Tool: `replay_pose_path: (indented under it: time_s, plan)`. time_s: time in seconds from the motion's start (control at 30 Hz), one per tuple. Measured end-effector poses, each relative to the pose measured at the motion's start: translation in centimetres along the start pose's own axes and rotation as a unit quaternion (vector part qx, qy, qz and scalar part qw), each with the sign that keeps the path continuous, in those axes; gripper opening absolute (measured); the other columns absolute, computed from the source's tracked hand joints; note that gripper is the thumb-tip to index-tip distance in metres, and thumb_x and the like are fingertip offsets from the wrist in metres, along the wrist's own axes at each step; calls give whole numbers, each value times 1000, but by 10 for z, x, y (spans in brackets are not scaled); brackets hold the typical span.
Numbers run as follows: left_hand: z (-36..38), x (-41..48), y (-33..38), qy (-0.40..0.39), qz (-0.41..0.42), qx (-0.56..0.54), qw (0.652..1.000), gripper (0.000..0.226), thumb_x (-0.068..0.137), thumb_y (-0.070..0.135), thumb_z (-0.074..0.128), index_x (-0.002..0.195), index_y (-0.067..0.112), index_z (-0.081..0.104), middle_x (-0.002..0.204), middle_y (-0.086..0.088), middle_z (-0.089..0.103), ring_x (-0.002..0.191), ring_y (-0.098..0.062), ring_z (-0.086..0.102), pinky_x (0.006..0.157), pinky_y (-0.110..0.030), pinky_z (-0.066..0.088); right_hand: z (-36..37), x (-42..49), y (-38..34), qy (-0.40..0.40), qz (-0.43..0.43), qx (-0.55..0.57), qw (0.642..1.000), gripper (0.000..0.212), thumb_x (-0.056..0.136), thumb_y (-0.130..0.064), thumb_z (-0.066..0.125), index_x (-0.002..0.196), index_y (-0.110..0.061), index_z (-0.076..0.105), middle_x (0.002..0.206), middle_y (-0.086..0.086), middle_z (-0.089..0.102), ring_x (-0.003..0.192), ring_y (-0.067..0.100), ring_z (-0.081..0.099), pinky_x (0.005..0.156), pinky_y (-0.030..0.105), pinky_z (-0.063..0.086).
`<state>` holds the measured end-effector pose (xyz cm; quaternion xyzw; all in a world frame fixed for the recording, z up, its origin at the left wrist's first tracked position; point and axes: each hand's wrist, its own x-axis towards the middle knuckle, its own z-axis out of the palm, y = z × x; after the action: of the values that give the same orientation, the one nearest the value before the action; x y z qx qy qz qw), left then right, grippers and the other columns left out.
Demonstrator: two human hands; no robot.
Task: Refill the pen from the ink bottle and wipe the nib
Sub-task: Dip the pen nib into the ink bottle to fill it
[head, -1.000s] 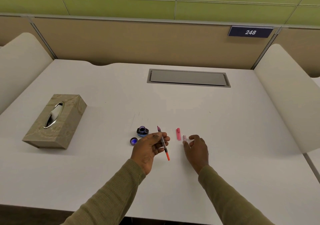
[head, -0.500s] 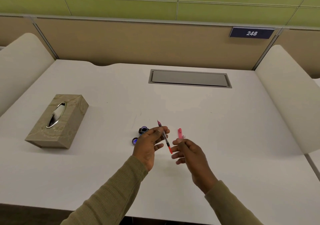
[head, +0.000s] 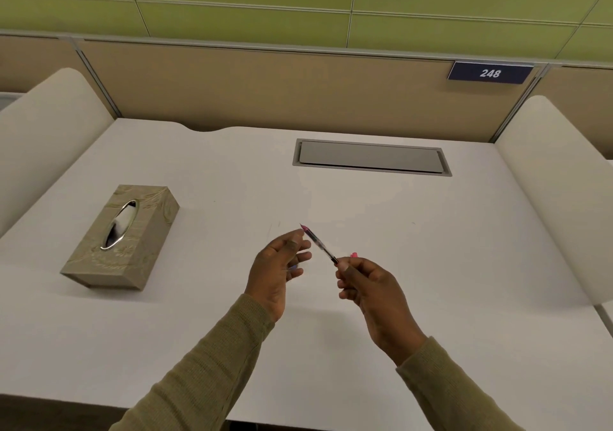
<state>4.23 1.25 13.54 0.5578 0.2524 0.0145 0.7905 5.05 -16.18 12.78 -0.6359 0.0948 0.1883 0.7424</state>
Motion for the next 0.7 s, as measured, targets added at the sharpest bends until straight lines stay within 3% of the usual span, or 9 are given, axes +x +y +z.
replay_pose_path:
  time_s: [0.1, 0.2, 0.33, 0.43, 0.5, 0.6, 0.7]
  plan:
    - [-15, 15, 14, 22, 90, 110, 990, 19, 96, 26, 61, 114, 26, 68, 112, -3, 70, 102, -18, 66, 84, -25, 51, 1, 8, -6, 20, -37, -67, 997, 9, 94, -15, 69, 96, -13, 78, 82, 4, 72, 73, 15, 64, 66, 26, 55]
    - [-30, 33, 27, -16, 243, 322, 915, 18, 94, 28, 64, 111, 30, 69, 114, 12, 64, 102, -5, 61, 81, -5, 41, 4, 20, -17, 33, -76, -149, 985, 8, 93, -15, 70, 91, -17, 78, 75, -4, 72, 68, 11, 63, 60, 19, 53]
    - [-41, 63, 31, -74, 356, 497, 788, 14, 90, 31, 65, 102, 29, 71, 105, 13, 61, 99, -10, 57, 91, -32, 42, 10, 43, -33, 33, -121, -269, 955, 9, 93, -24, 70, 88, -25, 77, 72, -4, 71, 65, 17, 64, 61, 24, 56]
    - [-42, 76, 31, -104, 350, 569, 737, 9, 89, 30, 68, 98, 31, 71, 101, 13, 60, 95, -13, 53, 88, -36, 37, 17, 61, -41, 21, -158, -366, 917, 10, 94, -29, 68, 91, -26, 77, 73, -7, 71, 70, 16, 66, 70, 30, 58]
    - [-42, 84, 29, -118, 340, 585, 727, 7, 88, 32, 69, 94, 31, 72, 98, 11, 61, 93, -14, 53, 88, -37, 37, 24, 72, -46, 16, -184, -419, 889, 11, 95, -29, 68, 93, -24, 77, 76, -12, 71, 70, 7, 63, 69, 23, 54]
    - [-44, 97, 21, -133, 303, 585, 740, 7, 87, 35, 70, 91, 31, 73, 96, 10, 62, 93, -14, 53, 90, -38, 38, 37, 84, -50, 6, -213, -474, 855, 11, 96, -24, 66, 95, -19, 76, 85, -10, 72, 74, 1, 61, 66, 12, 43]
    - [-47, 109, 14, -142, 256, 580, 760, 9, 86, 38, 70, 92, 30, 73, 98, 11, 62, 97, -15, 52, 94, -37, 35, 51, 93, -51, -13, -219, -506, 834, 13, 96, -19, 65, 96, -14, 77, 82, -9, 68, 69, 1, 57, 62, 12, 38]
